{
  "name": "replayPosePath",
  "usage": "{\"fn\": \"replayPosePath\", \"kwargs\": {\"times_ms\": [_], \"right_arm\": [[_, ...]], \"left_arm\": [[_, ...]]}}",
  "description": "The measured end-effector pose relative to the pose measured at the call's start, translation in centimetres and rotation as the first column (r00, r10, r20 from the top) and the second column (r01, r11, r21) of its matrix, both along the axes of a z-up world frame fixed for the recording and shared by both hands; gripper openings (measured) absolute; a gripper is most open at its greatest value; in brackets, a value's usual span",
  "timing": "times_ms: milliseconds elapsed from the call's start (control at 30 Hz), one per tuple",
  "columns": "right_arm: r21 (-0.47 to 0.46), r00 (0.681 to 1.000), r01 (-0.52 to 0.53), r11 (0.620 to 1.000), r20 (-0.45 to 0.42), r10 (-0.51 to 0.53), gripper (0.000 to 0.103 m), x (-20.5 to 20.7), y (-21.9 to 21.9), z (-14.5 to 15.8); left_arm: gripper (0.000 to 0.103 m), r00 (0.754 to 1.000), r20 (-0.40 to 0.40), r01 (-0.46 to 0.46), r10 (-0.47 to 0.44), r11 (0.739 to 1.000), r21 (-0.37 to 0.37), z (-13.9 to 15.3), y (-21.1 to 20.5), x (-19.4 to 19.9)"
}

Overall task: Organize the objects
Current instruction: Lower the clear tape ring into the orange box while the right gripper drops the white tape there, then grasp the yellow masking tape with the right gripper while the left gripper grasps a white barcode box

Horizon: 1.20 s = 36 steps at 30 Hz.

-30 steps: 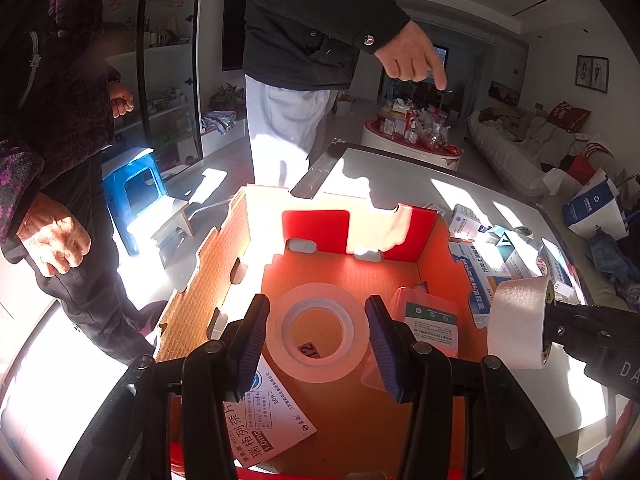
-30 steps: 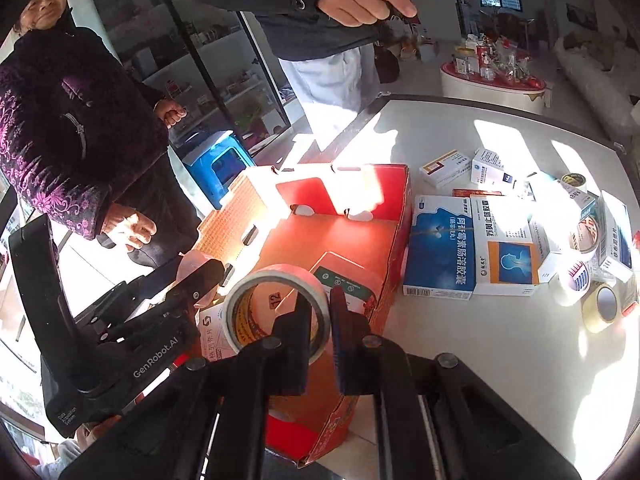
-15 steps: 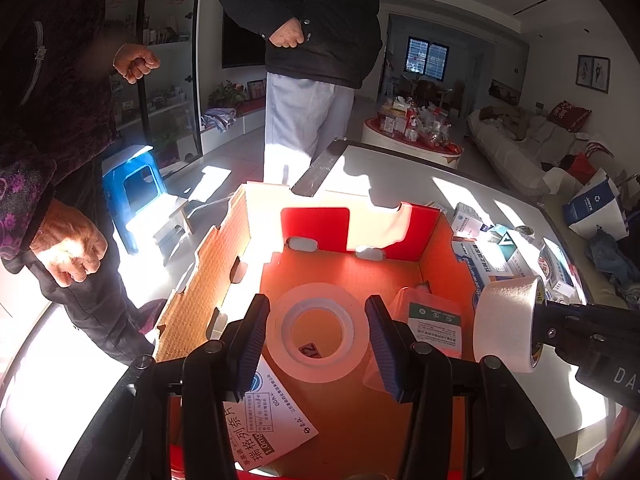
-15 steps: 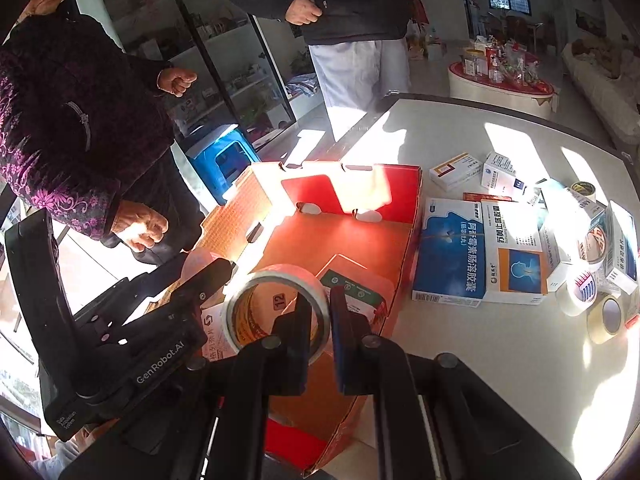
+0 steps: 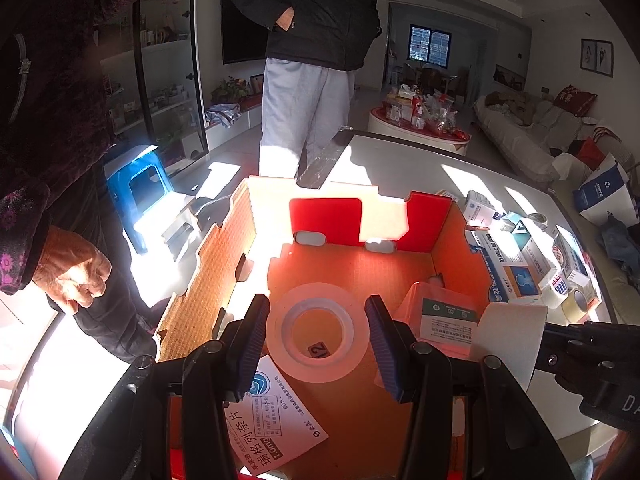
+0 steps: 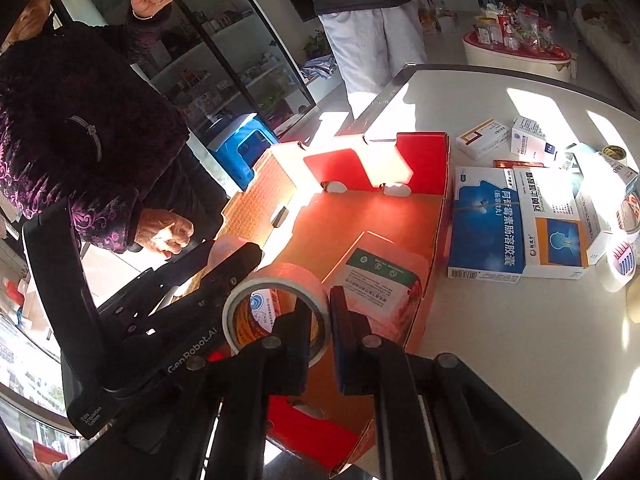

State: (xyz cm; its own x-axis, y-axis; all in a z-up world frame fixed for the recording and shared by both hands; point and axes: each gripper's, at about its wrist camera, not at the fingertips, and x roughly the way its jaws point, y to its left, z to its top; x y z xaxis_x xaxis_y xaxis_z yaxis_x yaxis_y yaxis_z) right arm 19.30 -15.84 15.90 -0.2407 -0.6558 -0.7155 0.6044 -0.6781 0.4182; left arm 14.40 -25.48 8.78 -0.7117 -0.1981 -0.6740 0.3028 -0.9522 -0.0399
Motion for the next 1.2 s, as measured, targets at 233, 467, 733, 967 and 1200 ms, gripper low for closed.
{"fn": "replayPosePath", "kwargs": {"times_ms": [233, 467, 733, 967, 1200], "right_arm": [[0.007, 1.000, -0.005, 1.000, 0.014, 0.005, 0.010, -0.1, -0.4, -0.5], [0.012, 0.996, -0.038, 0.999, 0.076, 0.037, 0.045, -0.5, -1.1, -1.2], [-0.085, 0.984, 0.158, 0.984, 0.091, -0.150, 0.071, -1.7, 6.3, -1.7], [0.143, 0.824, 0.559, 0.817, 0.008, -0.566, 0.071, -4.4, 21.5, -5.3], [0.189, 0.807, 0.585, 0.788, -0.043, -0.589, 0.071, -8.1, 26.1, -7.6]], "left_arm": [[0.053, 1.000, 0.006, -0.008, 0.008, 1.000, 0.003, -0.2, -0.5, -0.3], [0.059, 0.999, 0.039, -0.026, 0.026, 1.000, 0.005, -0.6, -1.2, -1.0], [0.094, 0.999, 0.025, -0.041, 0.040, 0.997, 0.059, 0.4, -1.6, -1.1], [0.097, 0.984, 0.015, 0.174, -0.176, 0.982, 0.068, 2.5, 5.2, -3.4], [0.099, 0.908, 0.063, 0.396, -0.413, 0.899, 0.190, 1.7, 14.8, -6.4]]}}
